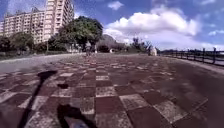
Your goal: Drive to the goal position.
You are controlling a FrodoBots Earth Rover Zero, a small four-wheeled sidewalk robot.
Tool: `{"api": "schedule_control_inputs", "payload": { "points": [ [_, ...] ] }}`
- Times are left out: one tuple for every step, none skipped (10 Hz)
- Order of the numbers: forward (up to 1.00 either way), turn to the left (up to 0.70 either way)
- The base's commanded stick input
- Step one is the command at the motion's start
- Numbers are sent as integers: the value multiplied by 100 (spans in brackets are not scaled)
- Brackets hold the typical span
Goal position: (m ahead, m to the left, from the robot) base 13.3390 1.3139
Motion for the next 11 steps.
{"api": "schedule_control_inputs", "payload": {
  "points": [
    [100, 0],
    [100, 0],
    [100, 0],
    [100, 0],
    [100, 0],
    [100, 0],
    [100, 0],
    [100, 0],
    [100, 0],
    [100, 0],
    [100, 0]
  ]
}}
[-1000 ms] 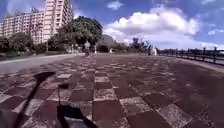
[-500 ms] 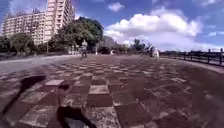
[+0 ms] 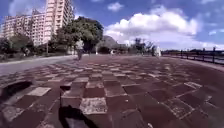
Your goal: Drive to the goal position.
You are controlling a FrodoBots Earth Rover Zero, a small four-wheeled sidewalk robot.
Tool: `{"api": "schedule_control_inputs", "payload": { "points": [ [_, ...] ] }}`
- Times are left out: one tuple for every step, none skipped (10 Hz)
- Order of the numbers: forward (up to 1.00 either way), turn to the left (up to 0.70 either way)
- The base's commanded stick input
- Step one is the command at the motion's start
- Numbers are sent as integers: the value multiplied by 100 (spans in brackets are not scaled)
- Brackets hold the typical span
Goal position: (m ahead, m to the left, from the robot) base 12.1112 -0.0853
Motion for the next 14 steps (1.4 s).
{"api": "schedule_control_inputs", "payload": {
  "points": [
    [100, 0],
    [100, 0],
    [100, 0],
    [100, 0],
    [100, 0],
    [100, 0],
    [100, 0],
    [100, 0],
    [100, 0],
    [100, 0],
    [100, 0],
    [100, 0],
    [100, 0],
    [100, 0]
  ]
}}
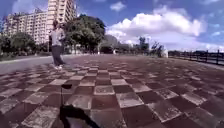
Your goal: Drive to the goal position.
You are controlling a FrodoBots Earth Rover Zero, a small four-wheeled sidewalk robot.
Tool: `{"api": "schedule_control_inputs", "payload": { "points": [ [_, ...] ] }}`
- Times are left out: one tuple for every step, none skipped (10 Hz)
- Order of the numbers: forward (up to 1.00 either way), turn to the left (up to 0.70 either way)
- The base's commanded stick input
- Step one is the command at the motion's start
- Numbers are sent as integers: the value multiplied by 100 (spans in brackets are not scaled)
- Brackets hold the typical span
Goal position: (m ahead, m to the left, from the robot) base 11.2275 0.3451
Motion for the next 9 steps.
{"api": "schedule_control_inputs", "payload": {
  "points": [
    [100, 0],
    [100, 0],
    [100, 0],
    [100, 0],
    [100, 0],
    [100, 0],
    [100, 0],
    [100, 0],
    [100, 0]
  ]
}}
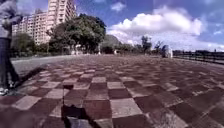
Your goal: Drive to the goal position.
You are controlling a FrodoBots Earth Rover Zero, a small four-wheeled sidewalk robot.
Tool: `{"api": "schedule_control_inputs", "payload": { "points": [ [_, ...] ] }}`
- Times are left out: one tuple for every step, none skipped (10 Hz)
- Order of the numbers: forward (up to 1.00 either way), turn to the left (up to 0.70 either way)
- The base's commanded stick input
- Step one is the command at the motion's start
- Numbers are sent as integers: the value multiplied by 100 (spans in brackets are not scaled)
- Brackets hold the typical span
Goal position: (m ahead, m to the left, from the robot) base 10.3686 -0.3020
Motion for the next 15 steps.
{"api": "schedule_control_inputs", "payload": {
  "points": [
    [100, 0],
    [100, 0],
    [100, 0],
    [100, 0],
    [100, 0],
    [100, 0],
    [100, 0],
    [100, 0],
    [100, 0],
    [100, 0],
    [100, 0],
    [100, 0],
    [100, 0],
    [100, 0],
    [100, 0]
  ]
}}
